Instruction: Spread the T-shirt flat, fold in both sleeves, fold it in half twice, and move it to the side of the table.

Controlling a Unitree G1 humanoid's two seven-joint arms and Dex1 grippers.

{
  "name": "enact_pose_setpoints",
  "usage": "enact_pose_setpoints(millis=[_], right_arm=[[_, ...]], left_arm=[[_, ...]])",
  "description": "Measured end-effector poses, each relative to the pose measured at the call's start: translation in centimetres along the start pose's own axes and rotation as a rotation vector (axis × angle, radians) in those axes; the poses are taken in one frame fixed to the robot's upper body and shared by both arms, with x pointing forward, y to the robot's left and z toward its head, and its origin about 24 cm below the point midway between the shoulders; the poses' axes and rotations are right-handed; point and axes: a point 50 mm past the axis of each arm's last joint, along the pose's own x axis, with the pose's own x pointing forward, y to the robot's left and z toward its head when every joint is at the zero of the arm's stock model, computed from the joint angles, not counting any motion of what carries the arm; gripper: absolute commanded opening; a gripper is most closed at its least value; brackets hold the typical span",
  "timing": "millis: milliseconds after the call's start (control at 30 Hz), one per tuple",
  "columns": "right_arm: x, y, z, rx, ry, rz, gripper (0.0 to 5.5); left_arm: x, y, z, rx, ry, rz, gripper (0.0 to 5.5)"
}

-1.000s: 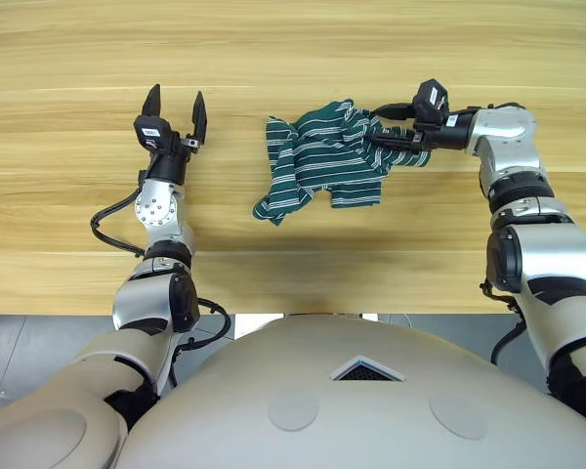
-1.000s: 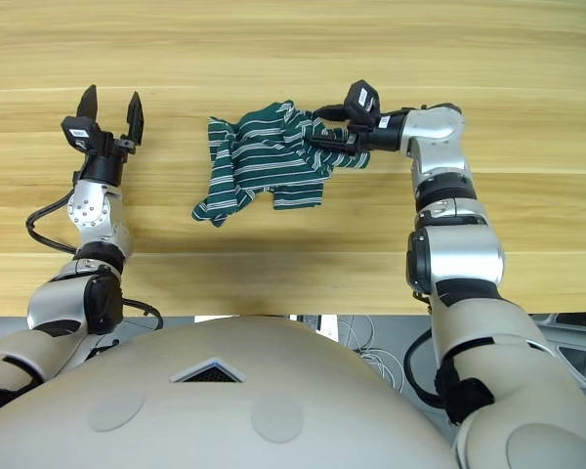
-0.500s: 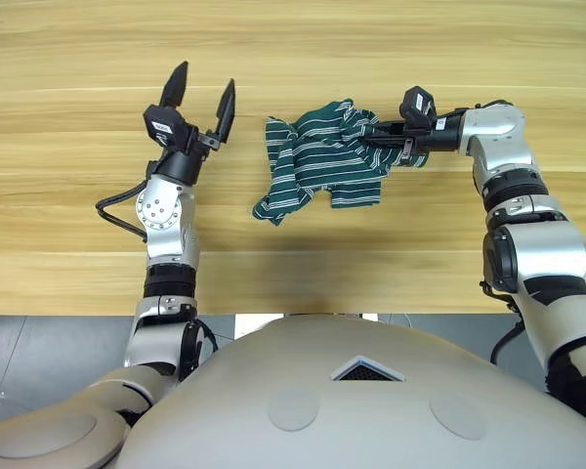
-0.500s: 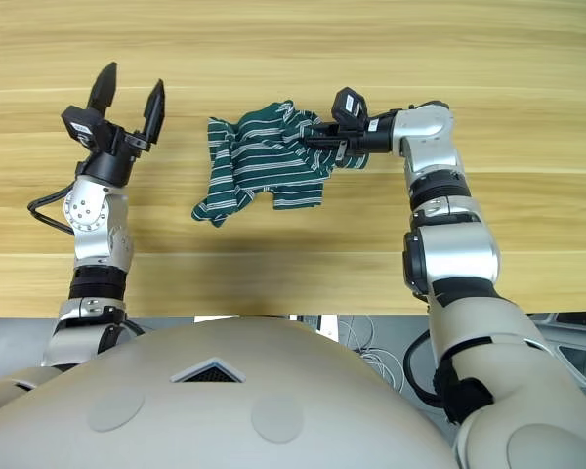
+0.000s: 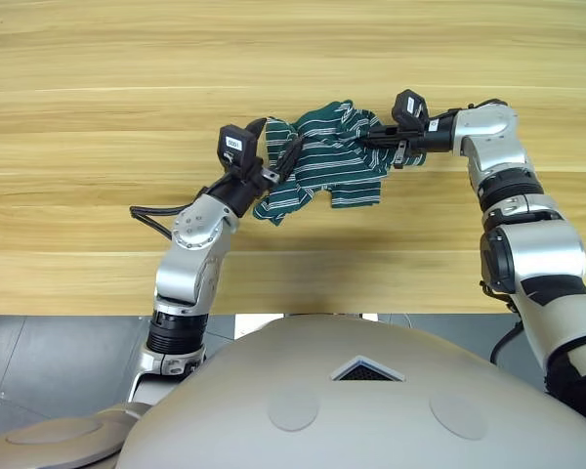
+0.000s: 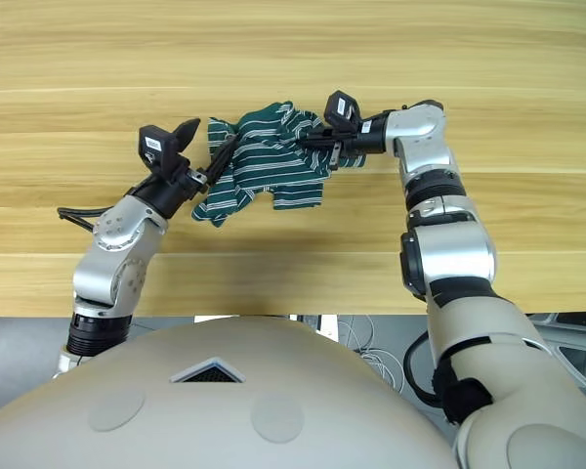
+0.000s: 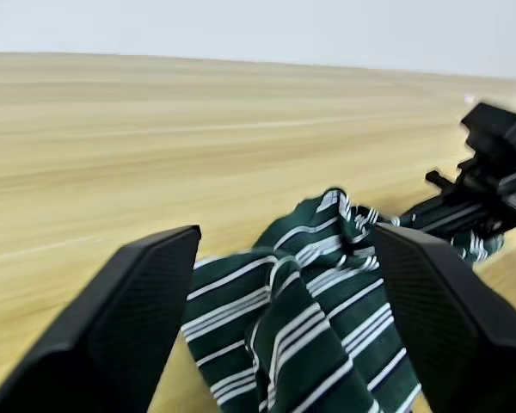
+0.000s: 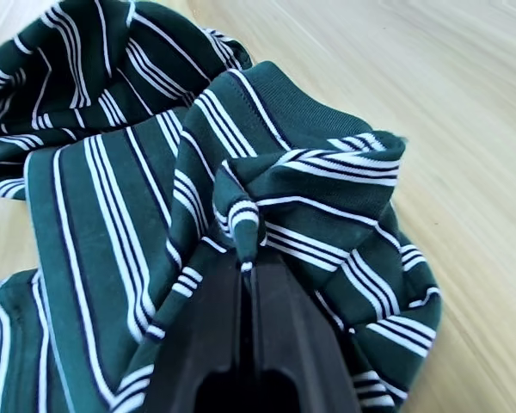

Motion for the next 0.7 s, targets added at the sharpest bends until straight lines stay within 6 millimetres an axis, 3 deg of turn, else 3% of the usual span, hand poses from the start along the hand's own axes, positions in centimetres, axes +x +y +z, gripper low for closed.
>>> enact_pose_setpoints(millis=[100, 333, 700], right_arm=[[0.4, 0.1, 0.4, -0.018, -0.011, 0.007, 0.02], [1.1, 0.5, 0.4, -0.025, -0.026, 0.024, 0.02], [1.3, 0.6, 0.6, -0.043, -0.035, 0.011, 0.00]], left_arm=[[0.2, -0.3, -1.0, 0.021, 0.065, 0.003, 3.58], [0.5, 1.3, -2.4, 0.044, 0.144, 0.059, 3.58], [0.0, 1.8, -1.6, 0.032, 0.105, 0.078, 1.69]])
